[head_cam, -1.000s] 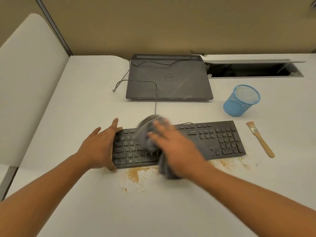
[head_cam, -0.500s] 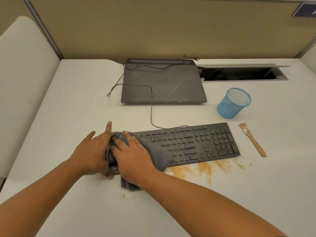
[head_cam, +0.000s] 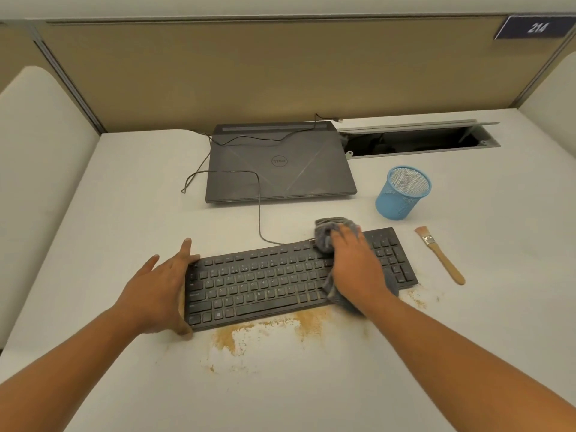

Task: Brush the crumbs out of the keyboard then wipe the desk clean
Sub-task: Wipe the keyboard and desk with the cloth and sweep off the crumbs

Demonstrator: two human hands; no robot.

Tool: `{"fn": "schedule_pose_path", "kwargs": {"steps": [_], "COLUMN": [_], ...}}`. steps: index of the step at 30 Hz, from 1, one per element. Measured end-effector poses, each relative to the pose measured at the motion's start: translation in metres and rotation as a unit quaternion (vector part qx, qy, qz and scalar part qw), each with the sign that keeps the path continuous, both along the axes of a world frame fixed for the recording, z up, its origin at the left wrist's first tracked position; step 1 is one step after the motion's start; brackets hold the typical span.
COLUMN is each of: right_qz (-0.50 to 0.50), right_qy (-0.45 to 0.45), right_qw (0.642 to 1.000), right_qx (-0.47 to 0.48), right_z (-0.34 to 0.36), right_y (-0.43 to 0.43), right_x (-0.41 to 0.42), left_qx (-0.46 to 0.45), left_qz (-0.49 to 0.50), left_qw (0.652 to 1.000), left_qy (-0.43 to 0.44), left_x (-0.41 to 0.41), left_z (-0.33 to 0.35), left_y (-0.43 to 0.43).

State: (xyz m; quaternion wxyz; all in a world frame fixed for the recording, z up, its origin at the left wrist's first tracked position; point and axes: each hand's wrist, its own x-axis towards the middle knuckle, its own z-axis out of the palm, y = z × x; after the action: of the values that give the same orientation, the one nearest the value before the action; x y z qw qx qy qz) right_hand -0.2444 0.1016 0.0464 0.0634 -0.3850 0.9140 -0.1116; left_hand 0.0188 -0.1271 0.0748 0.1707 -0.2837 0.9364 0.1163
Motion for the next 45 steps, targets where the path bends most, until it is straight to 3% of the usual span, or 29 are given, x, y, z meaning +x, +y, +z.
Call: {"fn": "schedule_pose_path", "kwargs": {"steps": [10, 16, 22, 31, 41, 45], "right_qz": [-0.137, -0.093, -0.042, 0.194, 0.504, 0.564], "right_qy": [-0.029, -0.026, -0.010, 0.020, 0.000, -0.112], "right_qw": [0.990, 0.995, 0.994, 0.969, 0.862, 0.818], "right_qx": [-0.021, -0.034, -0.105, -0.154, -0.050, -0.010], "right_z": [-0.007, 0.001, 0.027, 0.028, -0.003, -0.008], "right_y": [0.069, 0.071, 0.063, 0.063, 0.021, -0.025], "right_x": [-0.067, -0.074, -0.054, 0.030, 0.146, 0.194], "left_qx": [0.005, 0.007, 0.008, -0.028, -0.054, -0.062], "left_qz": [0.004, -0.008, -0.020, -0.074, -0.133, -0.156], "left_qw": [1.000, 1.000, 0.999, 0.997, 0.989, 0.986], "left_qy": [-0.002, 0.008, 0.033, 0.027, 0.024, 0.021], "left_x": [-0.001, -0.001, -0.007, -0.016, -0.059, -0.080], "left_z": [-0.003, -0.005, -0.012, -0.006, 0.053, 0.075], "left_y": [-0.001, 0.001, 0.005, 0.004, -0.031, -0.041]}}
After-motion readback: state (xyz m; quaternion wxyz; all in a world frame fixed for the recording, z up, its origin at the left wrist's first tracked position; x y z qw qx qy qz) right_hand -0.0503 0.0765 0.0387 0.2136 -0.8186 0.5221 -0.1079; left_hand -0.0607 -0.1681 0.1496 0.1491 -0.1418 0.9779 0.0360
